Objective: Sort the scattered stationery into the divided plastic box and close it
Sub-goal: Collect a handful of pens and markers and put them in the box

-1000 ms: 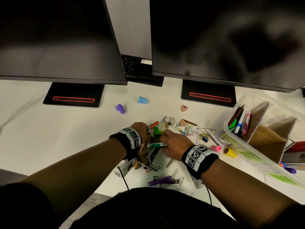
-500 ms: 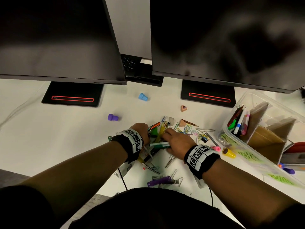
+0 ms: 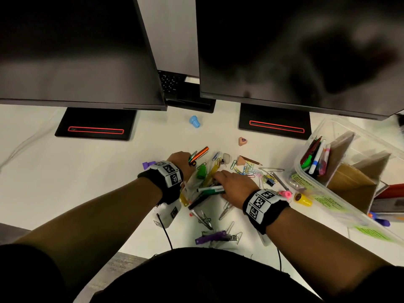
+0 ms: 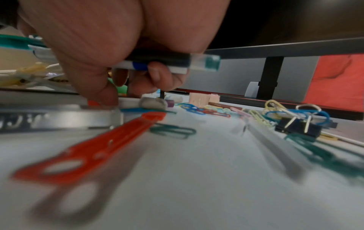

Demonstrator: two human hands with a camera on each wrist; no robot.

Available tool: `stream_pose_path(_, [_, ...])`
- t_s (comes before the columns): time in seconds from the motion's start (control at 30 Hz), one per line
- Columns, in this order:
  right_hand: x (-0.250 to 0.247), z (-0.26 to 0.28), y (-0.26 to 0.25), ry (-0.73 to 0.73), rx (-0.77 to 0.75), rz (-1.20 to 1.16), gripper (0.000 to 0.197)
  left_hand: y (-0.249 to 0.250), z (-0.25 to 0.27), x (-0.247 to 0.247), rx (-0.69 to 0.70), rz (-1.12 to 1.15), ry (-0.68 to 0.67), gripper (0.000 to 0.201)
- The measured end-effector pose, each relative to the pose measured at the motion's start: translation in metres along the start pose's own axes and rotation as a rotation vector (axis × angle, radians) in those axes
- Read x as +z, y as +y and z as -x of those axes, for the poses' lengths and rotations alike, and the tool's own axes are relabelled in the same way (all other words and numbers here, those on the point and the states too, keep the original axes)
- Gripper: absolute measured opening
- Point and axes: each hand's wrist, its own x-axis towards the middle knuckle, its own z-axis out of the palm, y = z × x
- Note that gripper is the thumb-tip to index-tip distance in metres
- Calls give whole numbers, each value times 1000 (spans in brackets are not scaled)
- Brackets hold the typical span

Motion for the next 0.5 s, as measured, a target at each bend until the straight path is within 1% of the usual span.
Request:
stream_pose_path(0.07, [0, -1, 2, -3, -5, 30, 40, -2, -1, -5, -20, 61, 23, 19])
stream_pose_path(0.23, [1, -1, 3, 1, -6, 68, 38, -9, -3, -16, -61, 282, 63, 28])
stream_pose_path(0.43, [0, 3, 8, -7, 17, 132, 46, -13, 2, -25, -74, 508, 156, 29])
stream_pose_path(0.5, [-1, 4, 9, -10, 37, 132, 45, -11, 4, -28, -80, 570, 192, 26])
